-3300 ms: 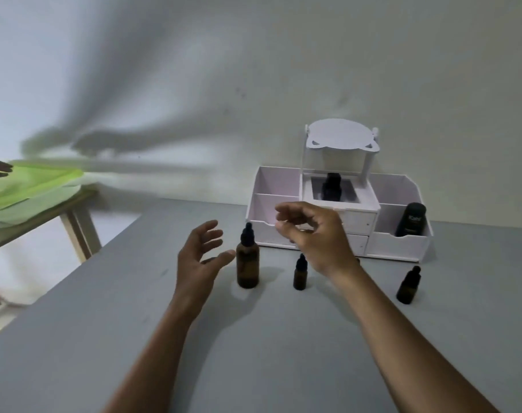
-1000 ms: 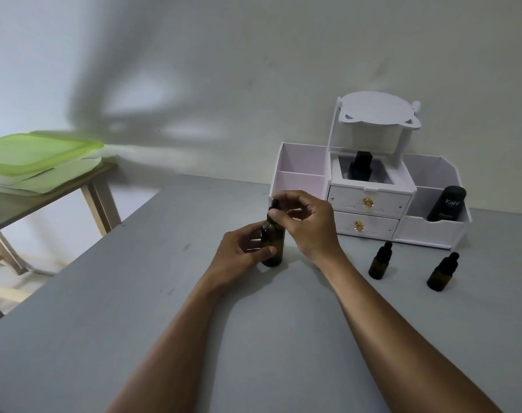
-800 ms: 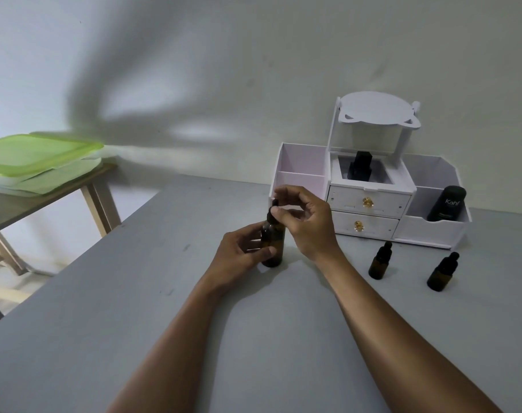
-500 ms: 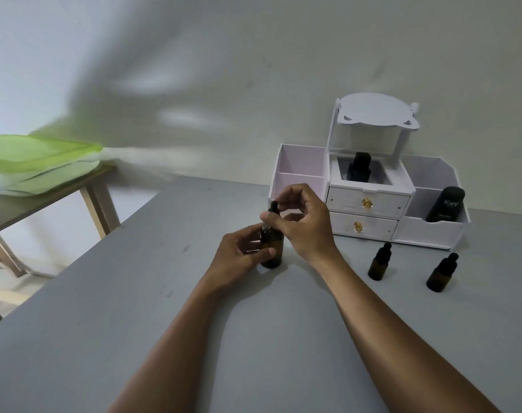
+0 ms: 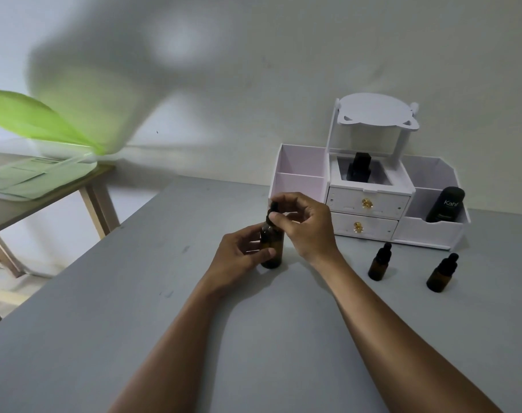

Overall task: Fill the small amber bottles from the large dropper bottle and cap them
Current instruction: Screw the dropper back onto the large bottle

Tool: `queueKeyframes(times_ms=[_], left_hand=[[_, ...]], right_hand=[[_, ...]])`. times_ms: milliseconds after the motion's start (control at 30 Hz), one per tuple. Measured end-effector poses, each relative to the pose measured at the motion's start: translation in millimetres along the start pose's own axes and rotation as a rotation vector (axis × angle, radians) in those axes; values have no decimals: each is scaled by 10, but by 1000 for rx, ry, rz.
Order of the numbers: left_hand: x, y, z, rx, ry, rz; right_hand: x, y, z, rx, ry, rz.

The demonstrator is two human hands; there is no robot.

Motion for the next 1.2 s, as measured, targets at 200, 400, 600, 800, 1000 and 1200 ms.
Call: queueKeyframes(times_ms=[200,400,600,800,1000,1200], left_hand=[[11,-2,-21,7,3,1],[8,-6,-20,5,-5,4],[2,5,0,18,-3,-6],[-4,1,-1,-2,-6,-3],[-4,9,27,-5,17,-8],[2,19,43,-21,6,-16]], right_hand=[[-3,-11,-6,-39,-17,19],[9,-4,0,24,-14,-19],[32,-21,-23,-72,-40,40],[9,-2,5,24,-4,-24],[18,26,-29,-28,-24,6],[23,26,-24,13,13,-40]])
Point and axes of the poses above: each hand's wrist, its own x-axis away from the middle knuckle, its own y-axis out of the back of the hand, z = x × y, the point moved 4 cm from there along -x, towards the middle knuckle, and after that the axes turned 8 degrees about -y, right-handed, at the moved point
